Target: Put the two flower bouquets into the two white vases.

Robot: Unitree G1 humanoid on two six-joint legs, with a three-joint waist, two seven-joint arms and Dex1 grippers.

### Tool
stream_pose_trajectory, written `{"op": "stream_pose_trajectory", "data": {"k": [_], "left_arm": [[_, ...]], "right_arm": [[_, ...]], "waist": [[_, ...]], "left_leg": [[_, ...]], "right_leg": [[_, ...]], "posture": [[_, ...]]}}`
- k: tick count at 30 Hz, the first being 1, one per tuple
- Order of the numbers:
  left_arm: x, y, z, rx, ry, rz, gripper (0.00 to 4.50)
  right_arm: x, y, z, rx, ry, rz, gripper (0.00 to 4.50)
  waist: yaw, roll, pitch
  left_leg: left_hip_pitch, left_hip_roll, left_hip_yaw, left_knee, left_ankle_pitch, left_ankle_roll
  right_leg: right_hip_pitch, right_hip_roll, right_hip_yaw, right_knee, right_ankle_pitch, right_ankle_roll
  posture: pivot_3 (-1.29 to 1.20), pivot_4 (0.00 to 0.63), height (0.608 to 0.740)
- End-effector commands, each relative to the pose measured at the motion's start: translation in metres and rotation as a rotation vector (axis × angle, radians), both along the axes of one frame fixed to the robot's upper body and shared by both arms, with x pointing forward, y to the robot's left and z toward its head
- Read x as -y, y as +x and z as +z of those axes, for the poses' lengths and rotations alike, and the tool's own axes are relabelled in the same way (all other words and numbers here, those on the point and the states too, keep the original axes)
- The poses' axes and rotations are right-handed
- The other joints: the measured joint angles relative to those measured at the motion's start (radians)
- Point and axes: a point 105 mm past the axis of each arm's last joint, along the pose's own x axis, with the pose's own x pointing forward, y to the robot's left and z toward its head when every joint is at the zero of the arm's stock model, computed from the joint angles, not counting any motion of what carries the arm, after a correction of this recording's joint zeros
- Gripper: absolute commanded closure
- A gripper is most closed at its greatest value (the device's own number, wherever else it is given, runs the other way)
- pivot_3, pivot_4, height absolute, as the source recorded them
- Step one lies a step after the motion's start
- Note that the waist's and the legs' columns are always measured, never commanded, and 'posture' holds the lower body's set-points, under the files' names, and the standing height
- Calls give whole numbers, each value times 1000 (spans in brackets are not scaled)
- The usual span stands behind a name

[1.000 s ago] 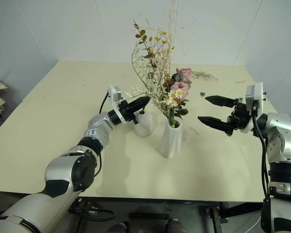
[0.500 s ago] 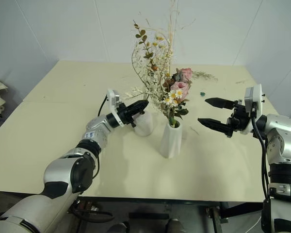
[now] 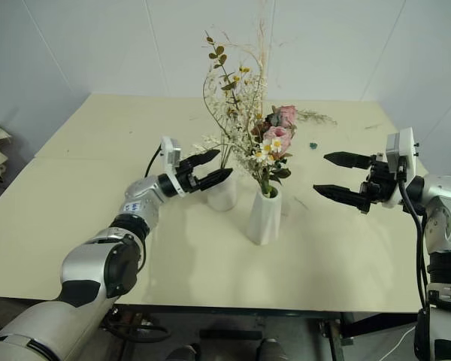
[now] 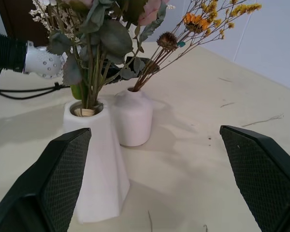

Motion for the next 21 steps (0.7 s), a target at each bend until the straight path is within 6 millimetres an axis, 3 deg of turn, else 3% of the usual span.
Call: {"op": "stream_pose_trajectory", "data": {"k": [1, 13, 14, 16, 21], "left_arm": [[-10, -2, 10, 84, 104, -6, 9], [-70, -15, 33, 207, 258, 1, 9], [-79, -17, 35, 216, 272, 12, 9], [-117, -30, 42, 219, 312, 21, 9], [-169, -53, 61, 220, 333, 71, 9]], "right_arm": [[13, -4, 11, 17, 6, -18, 0], [28, -1, 15, 12, -9, -58, 0], [30, -2, 15, 8, -15, -63, 0], [35, -9, 17, 7, -28, -67, 0], [46, -29, 24, 9, -114, -85, 0]], "waist": [[0, 0, 0], [-2, 0, 0], [-2, 0, 0], [-7, 1, 0], [-21, 2, 1]], "left_leg": [[0, 0, 0, 0, 0, 0], [0, 0, 0, 0, 0, 0], [0, 0, 0, 0, 0, 0], [0, 0, 0, -1, 0, 0], [0, 0, 0, -5, 0, 0]], "right_leg": [[0, 0, 0, 0, 0, 0], [-1, 0, 0, 1, 0, 0], [-1, 0, 0, 1, 0, 0], [-1, 0, 0, 0, 0, 0], [-3, 0, 0, 5, -3, -1]], "posture": [[0, 150, 740], [0, 150, 740], [0, 150, 740], [0, 150, 740], [0, 150, 740]]}}
